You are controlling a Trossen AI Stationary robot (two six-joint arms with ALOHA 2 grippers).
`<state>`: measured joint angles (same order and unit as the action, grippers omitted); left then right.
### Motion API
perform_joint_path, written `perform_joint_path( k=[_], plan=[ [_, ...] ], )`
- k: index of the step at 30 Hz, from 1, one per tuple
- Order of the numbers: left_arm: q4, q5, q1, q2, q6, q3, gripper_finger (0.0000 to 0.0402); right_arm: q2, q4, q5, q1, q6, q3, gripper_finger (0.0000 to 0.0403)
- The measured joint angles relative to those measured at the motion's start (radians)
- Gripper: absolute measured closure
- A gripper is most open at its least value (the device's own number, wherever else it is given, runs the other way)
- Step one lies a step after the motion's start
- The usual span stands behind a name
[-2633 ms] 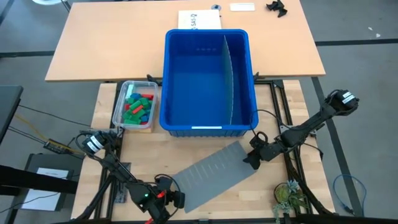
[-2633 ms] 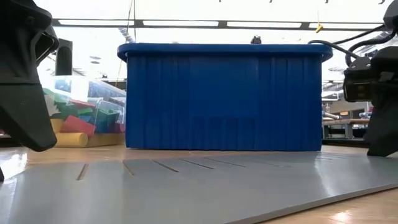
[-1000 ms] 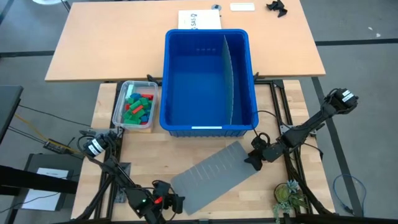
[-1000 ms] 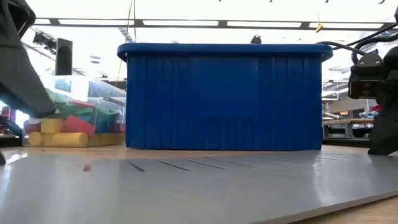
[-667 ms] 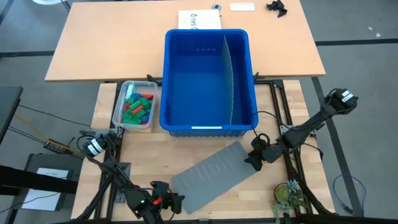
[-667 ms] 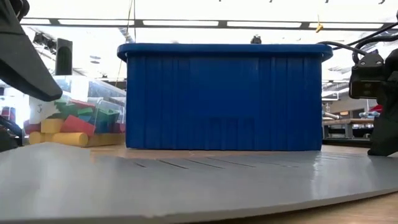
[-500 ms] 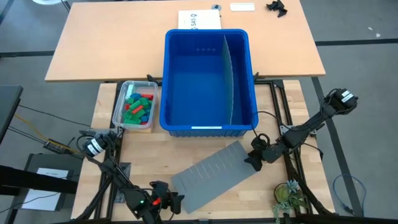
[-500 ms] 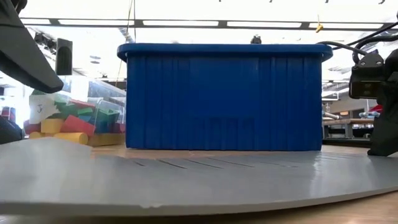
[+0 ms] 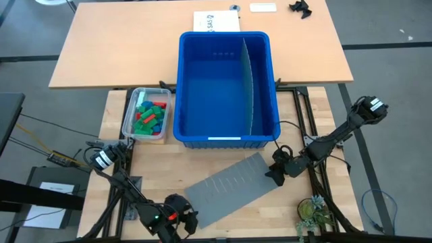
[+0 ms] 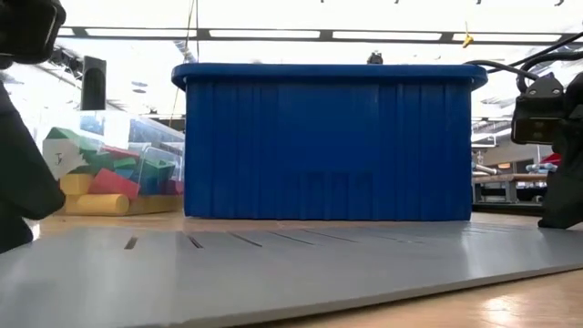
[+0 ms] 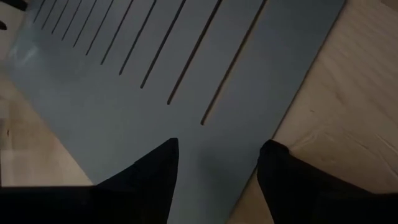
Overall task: Sort blocks
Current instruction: Assemble the blue bin using bin divider
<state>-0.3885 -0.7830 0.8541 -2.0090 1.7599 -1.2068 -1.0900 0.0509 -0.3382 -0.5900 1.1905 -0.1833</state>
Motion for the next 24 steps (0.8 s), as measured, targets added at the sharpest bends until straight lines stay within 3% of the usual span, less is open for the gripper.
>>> perform_joint_path(
  k=[4,9,16,20,24],
  plan=[
    [-0.012,0.014,-0.002,0.000,-0.198,0.000,0.0184,0.000,-0.001,0.000,0.000,-0.007,0.000,0.0190],
    [-0.058,0.105,-0.007,0.000,-0.501,0.000,0.0184,0.000,-0.001,0.001,-0.001,-0.021,0.000,0.0190],
    [-0.176,0.166,-0.007,0.002,-1.113,-0.070,0.0184,0.000,0.001,0.001,-0.001,-0.041,0.000,0.0194],
    [-0.199,0.172,-0.005,0.002,-1.472,-0.085,0.0184,0.000,0.000,0.001,-0.001,-0.056,0.000,0.0193],
    [-0.123,0.089,-0.026,0.001,-1.733,-0.062,0.0184,-0.001,0.019,0.006,-0.001,-0.075,0.000,0.0194]
  ],
)
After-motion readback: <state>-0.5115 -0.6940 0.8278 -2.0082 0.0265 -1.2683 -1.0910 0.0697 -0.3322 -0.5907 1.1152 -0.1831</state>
